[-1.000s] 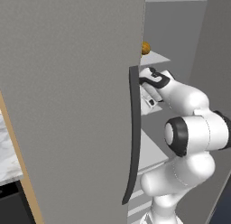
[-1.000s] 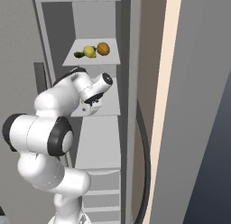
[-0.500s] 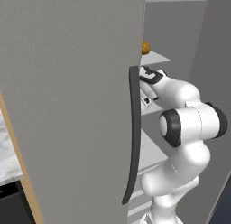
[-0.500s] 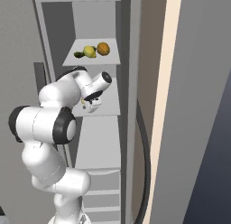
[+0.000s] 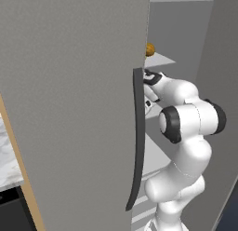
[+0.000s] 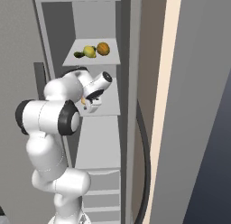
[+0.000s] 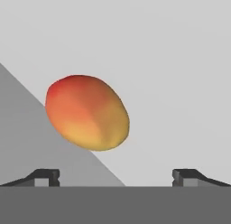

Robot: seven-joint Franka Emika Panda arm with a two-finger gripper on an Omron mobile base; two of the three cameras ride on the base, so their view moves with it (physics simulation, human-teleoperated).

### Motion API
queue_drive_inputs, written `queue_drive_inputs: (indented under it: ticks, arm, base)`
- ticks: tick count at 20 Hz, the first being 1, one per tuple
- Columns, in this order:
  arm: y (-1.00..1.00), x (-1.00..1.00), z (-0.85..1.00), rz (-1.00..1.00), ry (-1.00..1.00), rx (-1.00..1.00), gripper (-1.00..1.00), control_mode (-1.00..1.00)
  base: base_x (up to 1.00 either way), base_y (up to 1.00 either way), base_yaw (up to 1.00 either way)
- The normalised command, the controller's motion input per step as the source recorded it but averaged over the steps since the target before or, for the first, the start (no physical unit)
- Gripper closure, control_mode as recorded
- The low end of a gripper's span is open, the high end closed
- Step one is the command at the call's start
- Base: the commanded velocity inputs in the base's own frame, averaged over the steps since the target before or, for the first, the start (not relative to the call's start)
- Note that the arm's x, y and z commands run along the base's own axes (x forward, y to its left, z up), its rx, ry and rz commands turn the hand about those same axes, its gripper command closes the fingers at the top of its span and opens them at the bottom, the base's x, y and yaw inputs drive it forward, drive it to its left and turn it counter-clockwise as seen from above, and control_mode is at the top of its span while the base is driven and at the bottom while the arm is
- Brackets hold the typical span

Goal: Take the mango and lemon from the second highest rack and move them to the highest rack where the squashs are located, to maximize freezer space. Close the freezer door after rearranging.

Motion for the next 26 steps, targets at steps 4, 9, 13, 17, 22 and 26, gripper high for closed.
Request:
queue_drive_inputs:
  ticks: [4, 9, 13, 17, 22, 26]
  arm:
    - [0.00, 0.25, -0.22, 0.00, 0.13, 0.00, -1.00, -1.00]
    - [0.00, 0.27, -0.15, 0.00, 0.03, 0.00, -1.00, -1.00]
    - [0.00, 0.29, -0.10, 0.00, 0.00, 0.00, -1.00, -1.00]
    - [0.00, 0.27, -0.18, 0.00, 0.00, 0.00, -1.00, -1.00]
    - [0.00, 0.30, -0.16, 0.00, 0.00, 0.00, -1.00, -1.00]
    - [0.00, 0.31, -0.20, 0.00, 0.00, 0.00, -1.00, -1.00]
  base:
    - [0.00, 0.00, 0.00]
    - [0.00, 0.00, 0.00]
    - [0.00, 0.00, 0.00]
    - [0.00, 0.00, 0.00]
    - [0.00, 0.00, 0.00]
    - [0.00, 0.00, 0.00]
